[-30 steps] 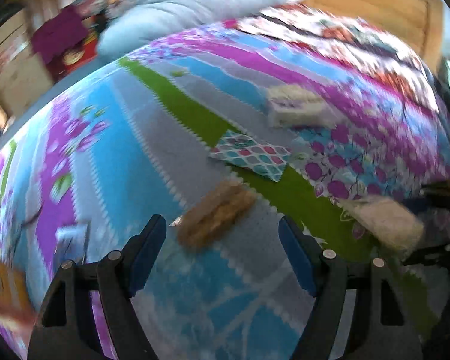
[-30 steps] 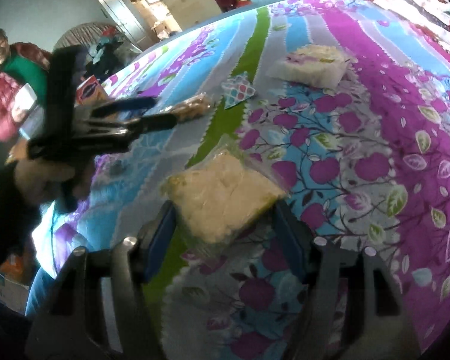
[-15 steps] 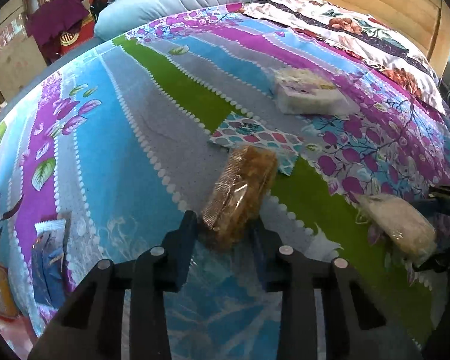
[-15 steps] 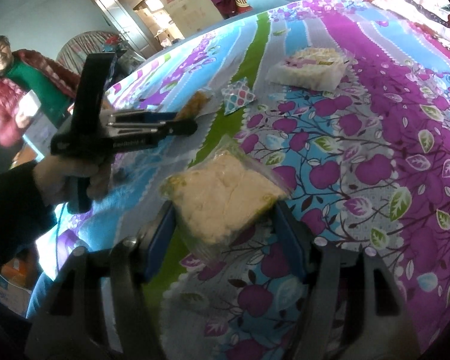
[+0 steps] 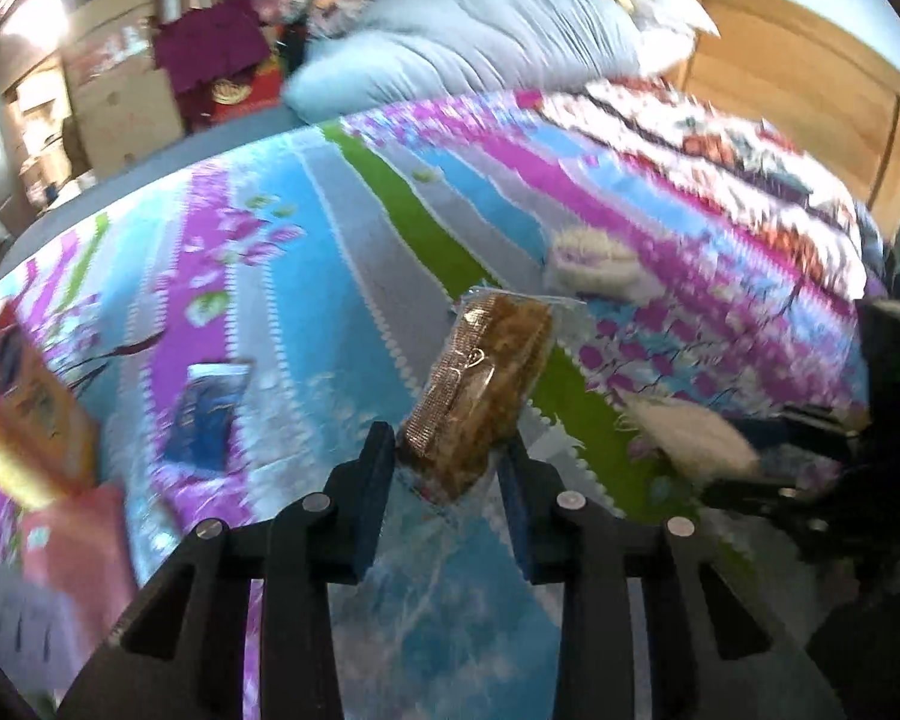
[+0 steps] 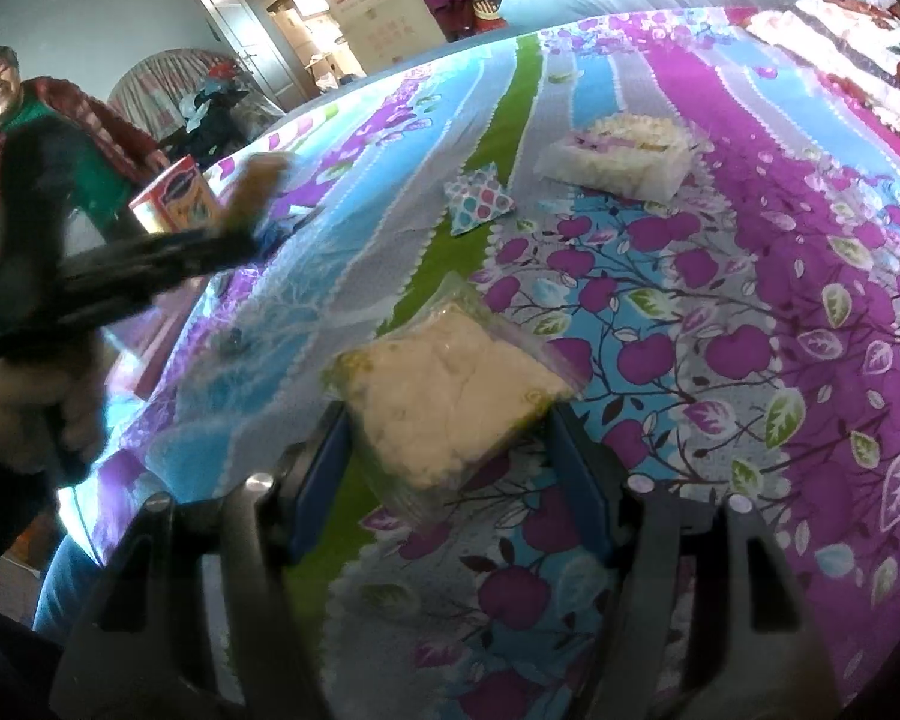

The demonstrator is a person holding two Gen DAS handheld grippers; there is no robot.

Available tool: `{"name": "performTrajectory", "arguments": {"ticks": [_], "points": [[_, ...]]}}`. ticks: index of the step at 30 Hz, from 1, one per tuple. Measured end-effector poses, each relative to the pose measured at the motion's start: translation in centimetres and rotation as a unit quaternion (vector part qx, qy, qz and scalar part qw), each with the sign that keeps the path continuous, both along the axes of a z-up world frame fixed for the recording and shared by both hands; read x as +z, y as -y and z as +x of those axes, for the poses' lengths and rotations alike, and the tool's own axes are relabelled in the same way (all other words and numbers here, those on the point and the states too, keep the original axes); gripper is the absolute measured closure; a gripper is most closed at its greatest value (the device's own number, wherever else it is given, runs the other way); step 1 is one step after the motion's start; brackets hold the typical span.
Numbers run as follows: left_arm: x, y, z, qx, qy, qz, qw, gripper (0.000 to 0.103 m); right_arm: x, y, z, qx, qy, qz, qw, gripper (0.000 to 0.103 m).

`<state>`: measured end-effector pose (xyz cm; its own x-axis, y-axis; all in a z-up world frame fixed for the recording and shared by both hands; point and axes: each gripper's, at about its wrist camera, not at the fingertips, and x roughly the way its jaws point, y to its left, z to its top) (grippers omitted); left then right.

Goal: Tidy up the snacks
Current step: 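Carry the brown bar bag and pale bread bag with both grippers over the bowl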

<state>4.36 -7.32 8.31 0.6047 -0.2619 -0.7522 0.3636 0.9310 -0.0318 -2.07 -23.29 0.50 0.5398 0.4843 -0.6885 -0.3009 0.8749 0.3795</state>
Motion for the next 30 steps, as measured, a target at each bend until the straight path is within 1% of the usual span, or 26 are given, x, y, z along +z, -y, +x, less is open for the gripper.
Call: {"name": "performTrajectory", "arguments": {"ticks": [5,7,9,12,14,16,19,21,24,30], "points": [[3.9,-2.6,-3.0,0.043,0.027,-0.02,0.9985,0.068,2.7,-1.4,-0.4,0.008,0.017,-0.01,1.0,0.036],[5.5,-4.0,-4.2,0.064,0.042,-0.02,0.9969,0.068,4.1,-2.3,-0.6,0.014,0.025,-0.006,1.0,0.036],[6.7,-5.4,-5.2,0.082,0.048,-0.025,0.9952,0.068,5.8,-3.2,-0.7,0.021,0.036,0.0,0.999,0.036],[8.4,-7.5,-6.6,0.119,0.061,-0.014,0.991,0.068,8.1,-4.8,-0.8,0.031,0.054,0.0,0.998,0.036],[9.3,-8.8,-7.4,0.144,0.07,0.0,0.9872,0.068,9.9,-6.2,-0.9,0.042,0.067,0.0,0.997,0.036],[10.1,-10.3,-8.2,0.166,0.07,-0.009,0.9836,0.068,11.1,-7.4,-0.8,0.05,0.077,-0.001,0.996,0.036],[11.1,-12.3,-9.3,0.195,0.08,-0.008,0.9776,0.068,12.8,-9.3,-0.9,0.064,0.087,0.003,0.994,0.036],[11.7,-13.2,-9.9,0.21,0.086,0.0,0.9739,0.068,13.8,-10.6,-1.2,0.075,0.095,0.002,0.993,0.036],[12.3,-14.1,-10.9,0.223,0.098,0.009,0.9697,0.068,15.5,-12.9,-1.6,0.095,0.108,-0.003,0.99,0.036],[13.8,-16.3,-12.4,0.245,0.117,0.008,0.9626,0.068,18.0,-16.6,-2.1,0.122,0.122,-0.005,0.985,0.036]]}}
